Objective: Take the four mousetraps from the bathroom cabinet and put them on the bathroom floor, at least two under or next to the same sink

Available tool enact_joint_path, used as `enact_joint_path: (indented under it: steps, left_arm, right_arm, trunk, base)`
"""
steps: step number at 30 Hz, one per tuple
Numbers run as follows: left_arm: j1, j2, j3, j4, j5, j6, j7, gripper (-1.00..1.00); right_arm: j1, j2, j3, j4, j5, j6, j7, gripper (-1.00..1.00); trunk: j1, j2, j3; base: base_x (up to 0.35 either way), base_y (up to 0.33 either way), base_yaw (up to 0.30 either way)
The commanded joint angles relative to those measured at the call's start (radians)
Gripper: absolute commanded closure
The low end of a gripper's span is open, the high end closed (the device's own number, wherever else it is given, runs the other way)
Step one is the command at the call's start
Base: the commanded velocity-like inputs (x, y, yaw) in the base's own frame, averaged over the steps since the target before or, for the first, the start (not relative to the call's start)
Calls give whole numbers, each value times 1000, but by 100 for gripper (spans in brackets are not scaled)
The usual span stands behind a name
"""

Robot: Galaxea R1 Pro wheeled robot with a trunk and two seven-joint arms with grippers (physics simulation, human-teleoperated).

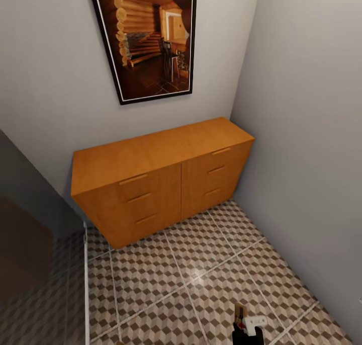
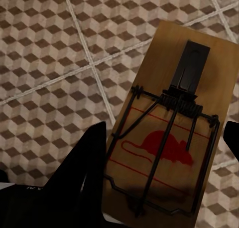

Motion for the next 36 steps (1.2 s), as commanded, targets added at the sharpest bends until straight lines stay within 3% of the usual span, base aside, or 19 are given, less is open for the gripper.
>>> enact_joint_path:
  steps: [1, 36]
  left_arm:
    - [-1, 0, -8, 0, 1, -2, 9, 100]
    - [-1, 1, -7, 0, 1, -2, 9, 100]
  right_arm:
    - [-1, 0, 3, 1, -11, -3, 8, 100]
    - [-1, -1, 3, 1, -11, -3, 8, 100]
  trunk:
    - [0, -1, 0]
    - [0, -1, 55]
  base:
    - [0, 0, 0]
    - [0, 0, 0]
